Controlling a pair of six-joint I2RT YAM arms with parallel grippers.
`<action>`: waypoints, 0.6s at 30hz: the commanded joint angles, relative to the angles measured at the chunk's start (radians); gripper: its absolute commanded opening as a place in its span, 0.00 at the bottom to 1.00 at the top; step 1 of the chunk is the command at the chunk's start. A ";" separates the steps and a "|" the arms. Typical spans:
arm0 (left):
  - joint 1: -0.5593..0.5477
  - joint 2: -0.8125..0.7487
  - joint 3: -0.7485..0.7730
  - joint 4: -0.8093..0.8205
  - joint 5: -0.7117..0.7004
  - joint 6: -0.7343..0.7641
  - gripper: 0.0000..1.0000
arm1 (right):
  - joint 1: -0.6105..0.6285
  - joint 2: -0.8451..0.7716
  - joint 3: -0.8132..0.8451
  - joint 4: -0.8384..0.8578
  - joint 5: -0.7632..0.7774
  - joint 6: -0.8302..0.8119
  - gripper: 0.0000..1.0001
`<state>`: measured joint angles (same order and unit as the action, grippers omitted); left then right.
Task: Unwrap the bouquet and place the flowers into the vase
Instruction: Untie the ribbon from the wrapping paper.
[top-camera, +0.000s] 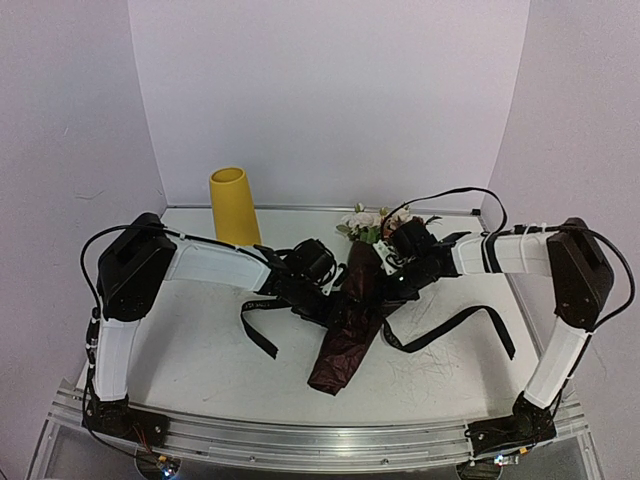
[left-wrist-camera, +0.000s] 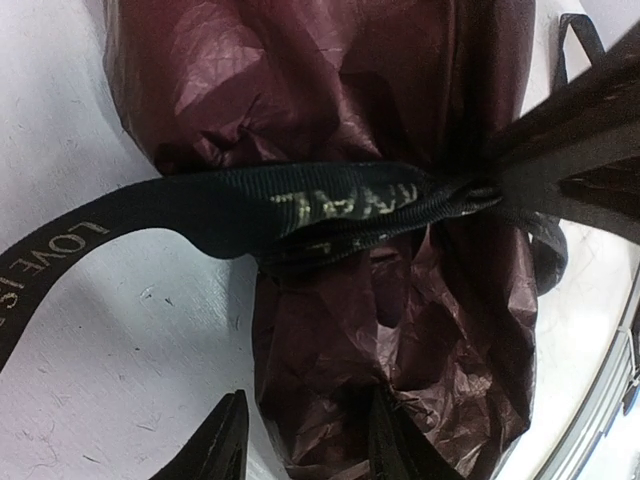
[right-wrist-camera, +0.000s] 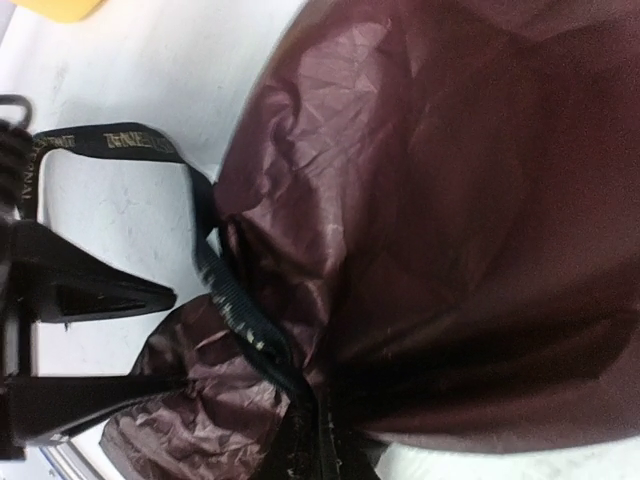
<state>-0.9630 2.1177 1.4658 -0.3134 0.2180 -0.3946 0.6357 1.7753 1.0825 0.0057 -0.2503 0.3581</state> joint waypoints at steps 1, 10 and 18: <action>0.001 0.023 0.001 -0.002 0.011 -0.028 0.41 | 0.006 -0.078 -0.013 -0.080 0.011 -0.031 0.05; -0.012 0.037 -0.025 -0.002 0.009 -0.088 0.38 | 0.006 -0.139 -0.082 -0.103 0.069 -0.057 0.10; -0.069 0.030 -0.018 -0.003 -0.005 -0.112 0.37 | 0.006 -0.109 -0.038 -0.101 0.031 -0.090 0.28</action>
<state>-0.9929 2.1368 1.4578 -0.3044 0.2137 -0.4851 0.6357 1.6642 1.0122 -0.0550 -0.2037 0.2954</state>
